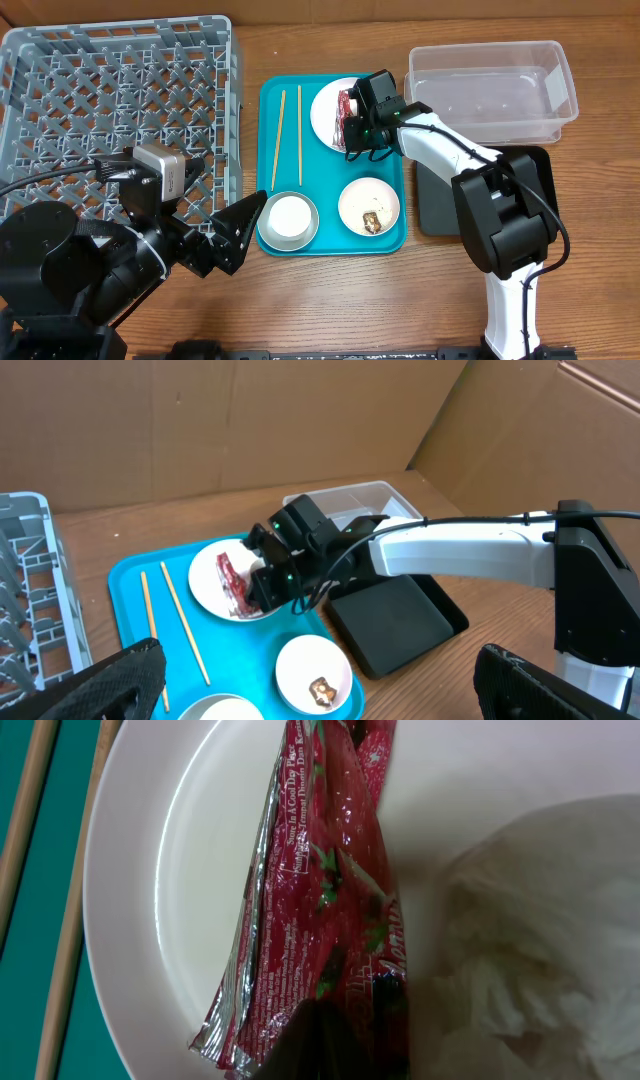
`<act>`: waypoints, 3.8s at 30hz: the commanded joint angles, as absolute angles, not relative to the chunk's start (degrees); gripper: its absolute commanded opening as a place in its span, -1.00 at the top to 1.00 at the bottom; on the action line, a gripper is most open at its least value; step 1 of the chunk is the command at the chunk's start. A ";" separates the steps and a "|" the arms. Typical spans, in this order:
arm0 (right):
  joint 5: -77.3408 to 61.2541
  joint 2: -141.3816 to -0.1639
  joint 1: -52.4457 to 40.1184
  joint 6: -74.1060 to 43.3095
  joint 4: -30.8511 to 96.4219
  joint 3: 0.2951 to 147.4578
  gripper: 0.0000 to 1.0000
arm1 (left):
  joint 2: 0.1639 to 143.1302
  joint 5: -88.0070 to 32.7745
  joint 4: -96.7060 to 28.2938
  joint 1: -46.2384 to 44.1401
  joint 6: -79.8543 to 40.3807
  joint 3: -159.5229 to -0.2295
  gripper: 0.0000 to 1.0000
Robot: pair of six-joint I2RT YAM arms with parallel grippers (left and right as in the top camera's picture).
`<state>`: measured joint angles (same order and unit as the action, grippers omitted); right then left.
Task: Sort waste into correct bins and load items into the dishwasher
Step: 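Grasp the red snack wrapper and tissue on the plate with the right gripper, then lift the wrapper and carry it to the clear plastic bin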
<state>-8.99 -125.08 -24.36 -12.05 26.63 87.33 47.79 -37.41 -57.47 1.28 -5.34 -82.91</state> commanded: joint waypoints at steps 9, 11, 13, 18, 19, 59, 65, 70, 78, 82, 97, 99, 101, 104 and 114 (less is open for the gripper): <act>-10.52 -106.96 -24.25 -12.69 29.32 88.27 0.92 | 47.62 -36.88 -58.33 1.85 -3.81 -82.98 -1.00; -10.39 -104.88 -24.25 -12.75 29.34 88.27 0.92 | 47.62 -36.88 -59.20 1.85 -3.84 -82.98 -1.00; -9.47 -104.05 -24.25 -12.86 29.78 88.27 0.92 | 47.62 -36.88 -59.72 1.85 -3.81 -82.98 -1.00; -7.73 -105.47 -24.43 -12.88 30.30 88.09 -0.06 | 47.62 -36.88 -59.83 1.85 -3.84 -82.98 -1.00; -8.12 -106.04 -24.80 -12.88 30.26 88.09 -0.10 | 47.62 -36.88 -59.83 1.85 -3.84 -82.98 -1.00; -0.08 -114.06 -27.83 -15.22 27.18 88.27 0.92 | 47.62 -36.88 -59.83 1.85 -3.84 -82.98 -0.99; -0.05 -112.27 -27.97 -14.98 27.35 88.12 0.92 | 47.62 -36.88 -59.83 1.85 -3.81 -82.98 -1.00; -0.05 -116.62 -28.29 -14.94 27.18 87.70 -0.20 | 47.62 -36.88 -59.83 1.85 -3.84 -82.98 -1.00; -0.05 -123.55 -28.53 -14.57 24.77 87.70 -0.72 | 47.62 -36.88 -59.83 1.85 -3.84 -82.98 -0.99; -0.05 -124.90 -28.71 -14.81 23.83 87.70 -0.72 | 47.62 -36.88 -59.83 1.85 -3.84 -82.98 -1.00; 2.92 -127.33 -28.75 -15.03 24.34 87.88 0.55 | 47.62 -36.88 -59.83 1.85 -3.81 -82.98 -1.00; 2.92 -126.06 -28.64 -15.03 24.56 87.88 0.75 | 47.62 -36.88 -59.83 1.85 -3.81 -82.98 -1.00; 2.92 -124.18 -28.64 -15.03 24.86 87.88 0.80 | 47.62 -36.88 -59.83 1.85 -3.84 -82.98 -0.99; 2.90 -120.42 -28.64 -15.05 25.23 87.88 0.88 | 47.62 -36.88 -59.83 1.85 -3.84 -82.98 -1.00; 9.17 -106.34 -24.58 -15.05 29.23 87.88 0.92 | 47.62 -36.88 -59.83 1.85 -3.81 -82.98 -1.00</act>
<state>4.60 -110.48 -27.18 -14.96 28.47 87.64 47.79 -37.28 -59.86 1.28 -5.34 -82.91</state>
